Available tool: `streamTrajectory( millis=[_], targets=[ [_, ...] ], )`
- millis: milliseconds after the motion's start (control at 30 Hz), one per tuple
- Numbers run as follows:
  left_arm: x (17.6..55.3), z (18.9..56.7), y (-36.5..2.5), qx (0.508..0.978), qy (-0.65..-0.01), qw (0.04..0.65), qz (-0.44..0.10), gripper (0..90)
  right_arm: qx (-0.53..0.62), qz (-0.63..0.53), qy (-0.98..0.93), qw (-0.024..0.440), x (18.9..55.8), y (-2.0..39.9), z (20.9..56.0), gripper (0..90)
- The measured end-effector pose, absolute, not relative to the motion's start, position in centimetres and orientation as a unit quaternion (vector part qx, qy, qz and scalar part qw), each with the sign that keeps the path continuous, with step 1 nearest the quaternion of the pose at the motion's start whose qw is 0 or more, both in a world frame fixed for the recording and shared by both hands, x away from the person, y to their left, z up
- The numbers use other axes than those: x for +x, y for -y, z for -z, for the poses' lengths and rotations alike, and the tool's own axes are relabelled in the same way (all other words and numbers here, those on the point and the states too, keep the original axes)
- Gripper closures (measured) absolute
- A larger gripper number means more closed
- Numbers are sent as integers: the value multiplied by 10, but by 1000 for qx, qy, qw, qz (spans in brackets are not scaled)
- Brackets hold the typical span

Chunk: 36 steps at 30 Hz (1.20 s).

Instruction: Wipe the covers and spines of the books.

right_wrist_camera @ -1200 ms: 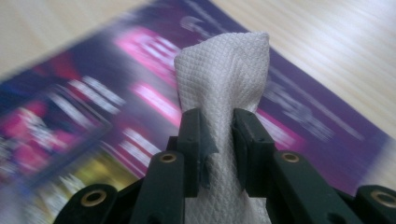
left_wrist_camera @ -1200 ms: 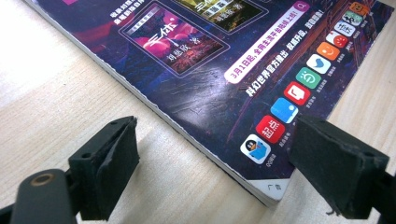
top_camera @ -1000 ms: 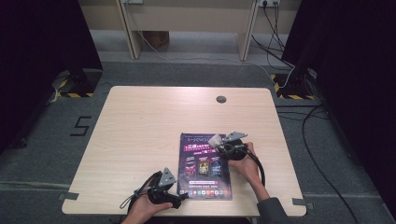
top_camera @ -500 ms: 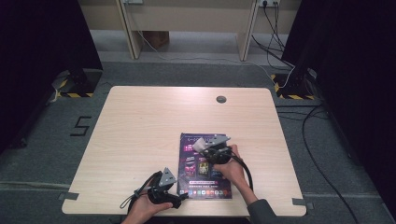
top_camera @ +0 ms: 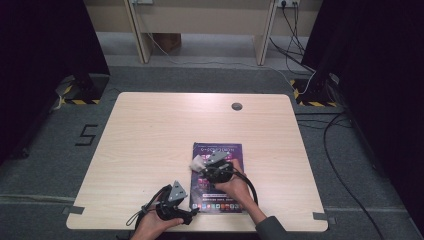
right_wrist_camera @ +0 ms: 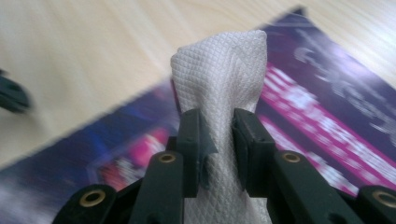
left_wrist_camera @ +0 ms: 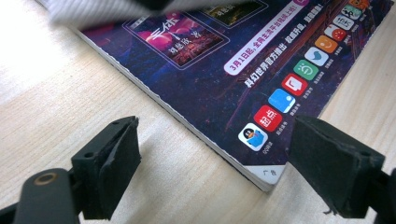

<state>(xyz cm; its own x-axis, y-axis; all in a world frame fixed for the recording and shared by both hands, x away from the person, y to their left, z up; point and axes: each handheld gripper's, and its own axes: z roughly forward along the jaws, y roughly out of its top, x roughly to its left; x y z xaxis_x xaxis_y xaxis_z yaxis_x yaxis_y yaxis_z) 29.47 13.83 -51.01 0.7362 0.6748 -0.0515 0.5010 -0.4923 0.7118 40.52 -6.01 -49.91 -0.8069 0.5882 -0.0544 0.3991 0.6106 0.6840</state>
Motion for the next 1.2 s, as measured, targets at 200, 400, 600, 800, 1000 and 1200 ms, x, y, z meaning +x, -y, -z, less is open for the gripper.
streamTrajectory(
  millis=[200, 400, 600, 800, 1000, 1200],
  targets=[
    [290, 509, -138, 861, -329, 369, -120, 193, 346, -324, -862, 178, 424, 118, 498, 734],
    [288, 508, -138, 863, -320, 371, -120, 271, 384, -324, -845, 186, 428, 149, 498, 734],
    [286, 508, -137, 868, -309, 371, -117, 344, 368, -315, -854, 192, 419, 139, 498, 733],
    [286, 506, -139, 867, -310, 374, -115, 349, 350, -328, -860, 173, 406, 124, 498, 730],
    [285, 506, -141, 867, -315, 370, -113, 309, 308, -341, -875, 151, 392, 88, 499, 728],
    [281, 506, -140, 870, -309, 368, -112, 315, 272, -347, -888, 132, 377, 60, 500, 726]
  ],
)
